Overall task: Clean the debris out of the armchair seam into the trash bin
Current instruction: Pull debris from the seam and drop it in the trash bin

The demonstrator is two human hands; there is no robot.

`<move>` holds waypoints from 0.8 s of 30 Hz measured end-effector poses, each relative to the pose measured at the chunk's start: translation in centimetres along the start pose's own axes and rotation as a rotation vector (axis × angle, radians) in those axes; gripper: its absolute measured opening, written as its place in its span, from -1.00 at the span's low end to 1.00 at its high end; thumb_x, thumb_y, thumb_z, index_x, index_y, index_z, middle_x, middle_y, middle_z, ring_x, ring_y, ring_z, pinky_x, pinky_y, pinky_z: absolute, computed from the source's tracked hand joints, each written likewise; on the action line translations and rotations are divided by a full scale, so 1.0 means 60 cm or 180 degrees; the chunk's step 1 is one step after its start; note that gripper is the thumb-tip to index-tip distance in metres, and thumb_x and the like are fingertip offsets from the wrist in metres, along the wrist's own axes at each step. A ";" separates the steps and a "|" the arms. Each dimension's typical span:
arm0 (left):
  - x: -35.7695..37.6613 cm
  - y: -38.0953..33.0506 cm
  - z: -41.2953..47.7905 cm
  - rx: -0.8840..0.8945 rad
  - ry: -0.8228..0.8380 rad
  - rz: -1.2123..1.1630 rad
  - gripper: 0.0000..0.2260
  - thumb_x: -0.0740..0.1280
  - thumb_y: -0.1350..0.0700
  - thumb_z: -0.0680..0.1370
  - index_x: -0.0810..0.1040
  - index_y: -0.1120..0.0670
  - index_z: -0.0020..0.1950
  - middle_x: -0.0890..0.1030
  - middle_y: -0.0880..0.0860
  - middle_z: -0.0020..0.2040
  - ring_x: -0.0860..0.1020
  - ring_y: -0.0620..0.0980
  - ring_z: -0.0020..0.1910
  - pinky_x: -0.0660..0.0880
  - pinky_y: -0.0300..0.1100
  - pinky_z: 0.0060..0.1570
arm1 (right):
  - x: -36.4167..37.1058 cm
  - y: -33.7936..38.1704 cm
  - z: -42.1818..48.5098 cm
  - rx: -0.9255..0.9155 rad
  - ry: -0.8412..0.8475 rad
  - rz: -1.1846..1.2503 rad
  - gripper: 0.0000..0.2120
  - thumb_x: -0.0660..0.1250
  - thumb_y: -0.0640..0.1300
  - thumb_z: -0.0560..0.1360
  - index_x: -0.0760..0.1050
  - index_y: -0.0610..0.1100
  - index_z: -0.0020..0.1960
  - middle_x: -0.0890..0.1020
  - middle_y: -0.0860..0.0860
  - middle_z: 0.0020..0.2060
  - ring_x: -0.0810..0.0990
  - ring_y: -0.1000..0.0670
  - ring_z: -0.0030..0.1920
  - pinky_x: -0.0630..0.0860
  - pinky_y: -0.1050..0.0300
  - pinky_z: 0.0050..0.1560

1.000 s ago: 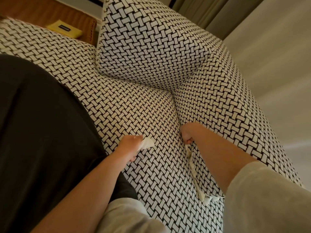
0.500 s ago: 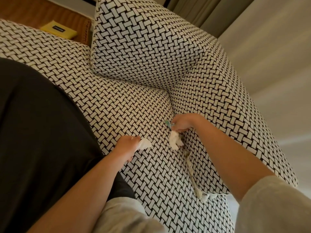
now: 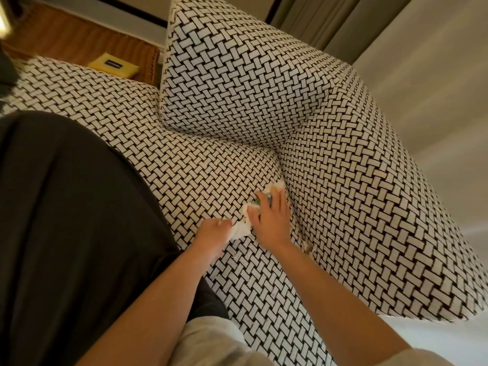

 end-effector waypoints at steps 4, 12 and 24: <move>-0.002 0.002 -0.002 -0.0110 -0.0096 -0.0044 -0.87 0.14 0.09 0.60 0.42 0.11 0.01 0.40 0.09 -0.29 0.32 -0.05 -0.39 0.27 -0.25 -0.44 | 0.006 -0.009 -0.014 0.0419 -0.0240 0.0537 -0.48 0.01 0.16 0.58 0.17 -0.06 0.46 0.02 -0.14 0.50 -0.06 -0.15 0.51 0.05 -0.11 0.48; -0.011 -0.002 -0.006 -0.0275 -0.0286 -0.0148 -0.71 0.14 0.10 0.60 0.44 0.18 0.26 0.44 0.16 -0.12 0.40 0.01 -0.30 0.33 -0.22 -0.45 | -0.015 0.035 -0.020 -0.0108 -0.0951 0.0920 -0.81 0.31 -0.27 0.48 0.50 -0.19 0.09 0.51 -0.05 0.03 0.39 -0.02 0.10 0.42 0.04 0.16; -0.164 -0.108 -0.040 0.0315 -0.1191 -0.1311 -0.63 0.07 -0.15 0.59 0.39 0.15 -0.09 0.42 0.09 -0.29 0.35 -0.06 -0.42 0.31 -0.26 -0.47 | -0.081 0.141 0.045 0.0293 -0.0639 0.2543 -0.73 0.13 -0.05 0.60 0.46 -0.18 -0.17 0.43 0.05 -0.44 0.34 0.13 -0.49 0.29 0.30 -0.51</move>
Point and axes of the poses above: each hand's wrist, its own z-axis towards the middle knuckle, its own x-axis out of the palm, y = z × x, the point moved 9 cm from there along z, towards the middle knuckle
